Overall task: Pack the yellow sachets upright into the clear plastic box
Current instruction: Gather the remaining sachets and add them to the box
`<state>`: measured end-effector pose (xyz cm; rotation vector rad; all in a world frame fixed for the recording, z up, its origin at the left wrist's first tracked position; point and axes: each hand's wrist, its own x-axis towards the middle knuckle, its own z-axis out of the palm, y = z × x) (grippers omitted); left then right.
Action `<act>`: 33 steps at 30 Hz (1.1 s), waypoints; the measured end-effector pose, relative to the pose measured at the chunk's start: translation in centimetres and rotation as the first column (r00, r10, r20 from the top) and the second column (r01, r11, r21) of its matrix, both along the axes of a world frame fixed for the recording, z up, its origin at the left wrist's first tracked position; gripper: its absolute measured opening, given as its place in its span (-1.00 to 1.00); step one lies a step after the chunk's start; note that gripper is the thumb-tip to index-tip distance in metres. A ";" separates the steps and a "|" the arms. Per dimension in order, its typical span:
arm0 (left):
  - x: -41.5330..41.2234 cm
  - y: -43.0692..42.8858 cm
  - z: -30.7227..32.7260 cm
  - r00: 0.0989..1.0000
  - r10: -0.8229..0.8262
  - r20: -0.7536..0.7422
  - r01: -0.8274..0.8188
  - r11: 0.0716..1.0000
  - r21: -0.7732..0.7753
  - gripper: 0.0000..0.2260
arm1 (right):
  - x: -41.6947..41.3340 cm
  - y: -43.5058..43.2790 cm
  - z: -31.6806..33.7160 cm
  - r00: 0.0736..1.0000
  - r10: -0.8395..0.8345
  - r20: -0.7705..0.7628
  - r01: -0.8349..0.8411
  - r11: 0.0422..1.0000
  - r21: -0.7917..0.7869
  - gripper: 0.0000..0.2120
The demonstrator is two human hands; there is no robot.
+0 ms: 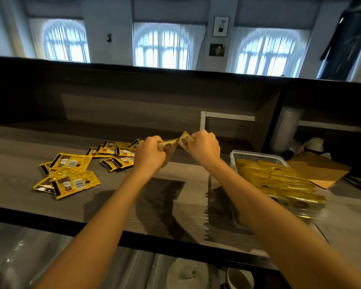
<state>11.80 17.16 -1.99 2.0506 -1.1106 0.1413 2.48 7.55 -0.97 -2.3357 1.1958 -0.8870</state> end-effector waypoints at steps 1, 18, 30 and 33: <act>-0.5 -0.4 0.6 0.999 0.006 -0.032 -0.007 0.999 -0.038 -0.86 | -0.6 -0.1 0.9 0.999 -0.020 0.049 0.020 1.000 -0.008 -0.81; -10.8 -10.4 3.6 0.905 -0.418 -0.080 0.381 0.879 -0.288 -0.87 | -16.4 -8.0 3.4 0.896 -0.294 0.332 0.305 0.952 0.019 -0.77; -13.1 -13.2 1.5 0.742 -0.599 -0.302 0.603 0.793 -0.090 -0.87 | -19.8 -9.5 0.8 0.925 -0.178 0.336 0.036 0.921 0.388 -0.86; -12.8 -13.4 1.0 0.767 -0.571 -0.291 0.601 0.799 0.014 -0.88 | -19.7 -9.6 0.2 0.948 -0.142 0.285 0.012 0.909 0.416 -0.92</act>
